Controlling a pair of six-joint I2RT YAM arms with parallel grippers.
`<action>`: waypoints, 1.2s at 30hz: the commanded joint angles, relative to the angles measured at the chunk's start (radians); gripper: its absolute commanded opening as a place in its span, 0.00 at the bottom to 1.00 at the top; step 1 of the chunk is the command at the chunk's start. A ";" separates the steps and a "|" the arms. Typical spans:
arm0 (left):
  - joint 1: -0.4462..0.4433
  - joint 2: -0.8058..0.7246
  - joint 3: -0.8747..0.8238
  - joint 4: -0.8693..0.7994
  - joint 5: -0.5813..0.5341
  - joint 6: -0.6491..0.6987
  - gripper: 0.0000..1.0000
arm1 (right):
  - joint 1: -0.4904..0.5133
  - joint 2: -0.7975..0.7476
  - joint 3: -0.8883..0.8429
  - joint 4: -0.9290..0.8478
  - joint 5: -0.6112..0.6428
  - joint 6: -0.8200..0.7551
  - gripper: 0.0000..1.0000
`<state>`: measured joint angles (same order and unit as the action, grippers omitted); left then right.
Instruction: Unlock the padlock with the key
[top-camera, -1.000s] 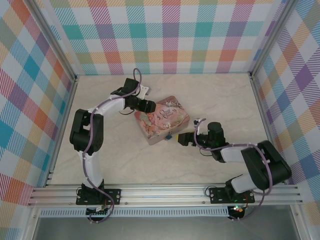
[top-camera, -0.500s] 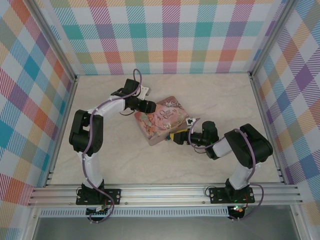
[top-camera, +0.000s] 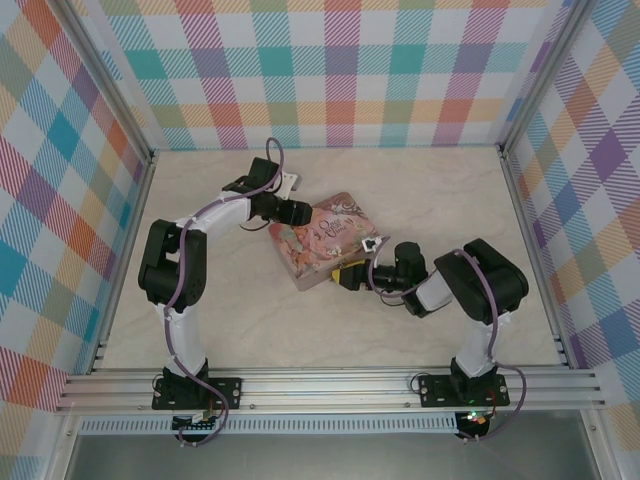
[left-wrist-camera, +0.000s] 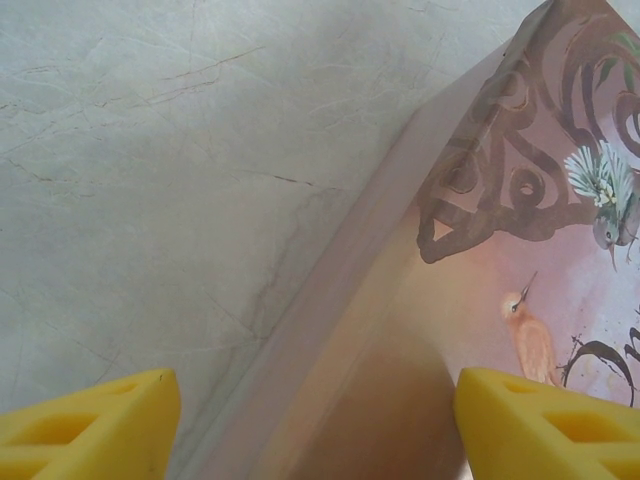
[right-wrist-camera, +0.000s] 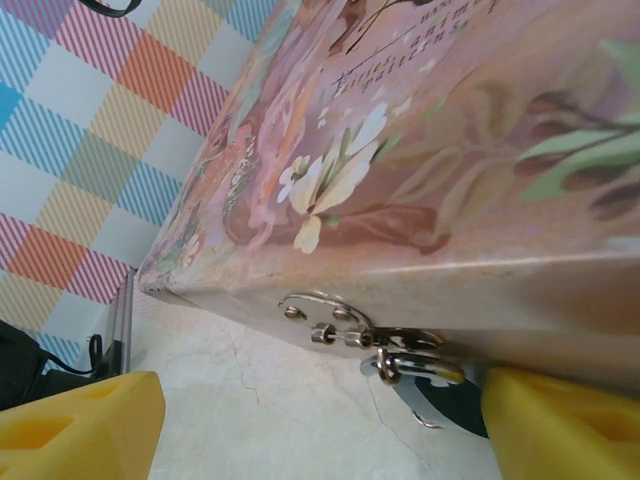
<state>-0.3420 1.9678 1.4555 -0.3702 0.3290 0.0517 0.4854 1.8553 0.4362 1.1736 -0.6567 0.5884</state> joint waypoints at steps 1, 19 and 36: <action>-0.017 0.033 -0.021 -0.098 -0.064 0.007 0.72 | 0.005 0.037 0.019 0.117 -0.042 0.038 0.79; -0.017 0.030 -0.016 -0.098 -0.072 0.005 0.72 | 0.005 0.010 -0.021 0.115 0.004 0.008 0.49; -0.017 0.029 -0.013 -0.098 -0.076 0.005 0.72 | 0.005 -0.018 -0.030 0.060 0.032 -0.019 0.17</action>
<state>-0.3447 1.9678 1.4574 -0.3710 0.3202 0.0483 0.4858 1.8736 0.4152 1.1999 -0.5999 0.5915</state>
